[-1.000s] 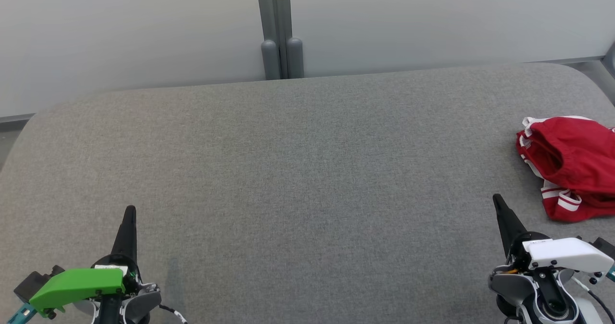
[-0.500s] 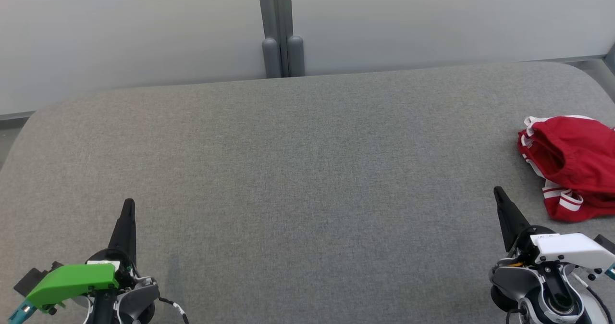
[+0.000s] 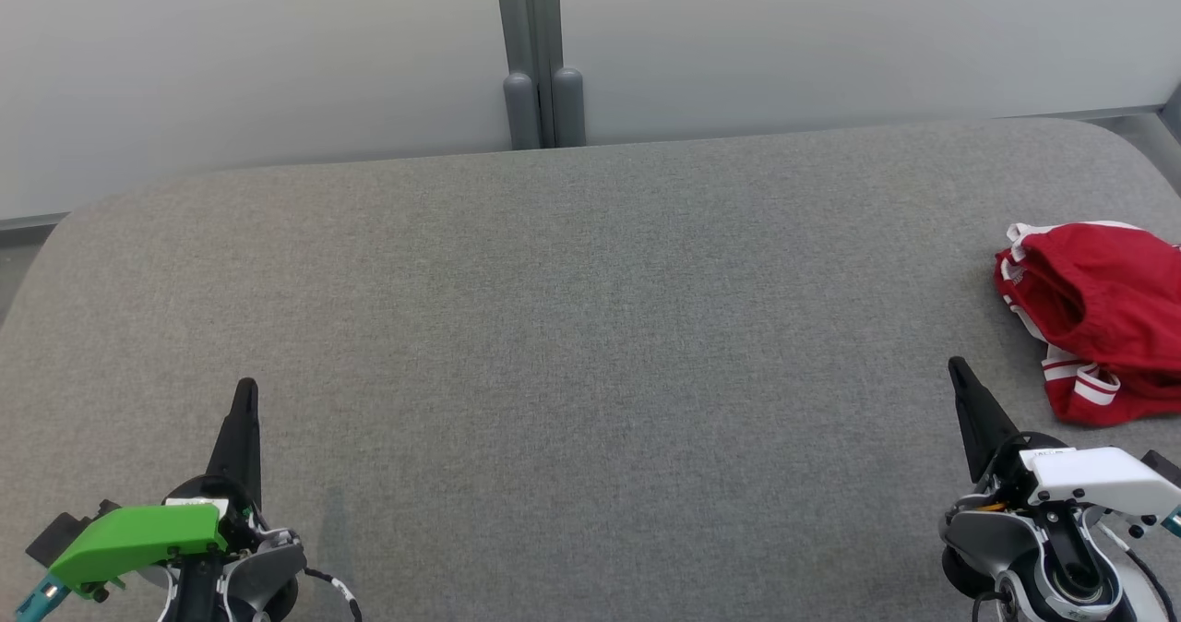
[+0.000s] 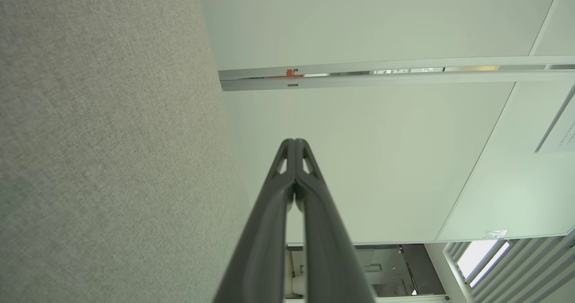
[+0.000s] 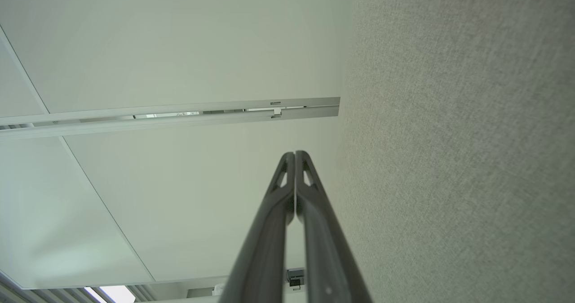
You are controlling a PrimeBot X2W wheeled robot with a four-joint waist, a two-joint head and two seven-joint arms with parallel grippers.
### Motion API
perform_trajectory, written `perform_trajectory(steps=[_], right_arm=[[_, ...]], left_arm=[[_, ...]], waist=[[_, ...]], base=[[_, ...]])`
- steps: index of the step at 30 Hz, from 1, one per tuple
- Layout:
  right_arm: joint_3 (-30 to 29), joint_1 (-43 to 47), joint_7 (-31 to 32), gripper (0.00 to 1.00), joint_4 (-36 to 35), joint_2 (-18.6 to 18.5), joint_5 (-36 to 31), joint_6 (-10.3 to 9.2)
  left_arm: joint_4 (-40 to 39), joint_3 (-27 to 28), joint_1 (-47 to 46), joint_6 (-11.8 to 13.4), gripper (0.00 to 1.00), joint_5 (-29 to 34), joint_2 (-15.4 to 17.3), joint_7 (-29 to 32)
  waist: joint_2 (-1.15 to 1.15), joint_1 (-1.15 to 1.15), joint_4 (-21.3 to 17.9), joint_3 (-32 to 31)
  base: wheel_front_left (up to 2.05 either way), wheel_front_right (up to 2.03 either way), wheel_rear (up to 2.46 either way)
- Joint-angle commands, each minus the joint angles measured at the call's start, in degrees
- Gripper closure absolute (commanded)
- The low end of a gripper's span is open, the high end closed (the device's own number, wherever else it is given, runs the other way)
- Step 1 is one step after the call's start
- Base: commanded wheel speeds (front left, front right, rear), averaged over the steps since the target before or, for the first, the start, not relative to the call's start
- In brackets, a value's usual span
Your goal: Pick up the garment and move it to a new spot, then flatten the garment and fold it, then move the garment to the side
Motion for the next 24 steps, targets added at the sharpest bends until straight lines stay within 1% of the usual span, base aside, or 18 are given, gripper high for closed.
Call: perform_trajectory(steps=[1,24], right_arm=[[-0.1,-0.3,0.2,1.0,-0.3,-0.3,0.4,0.02],[-0.1,-0.3,0.2,1.0,-0.3,-0.3,0.4,0.02]], left_arm=[[-0.1,0.1,-0.7,-0.2,1.0,-0.1,0.4,0.2],[-0.1,0.1,-0.7,-0.2,1.0,-0.1,0.4,0.2]], waist=[[0.0,0.0,0.0,0.0],[0.0,0.0,0.0,0.0]], base=[[0.0,0.0,0.0],[0.0,0.0,0.0]])
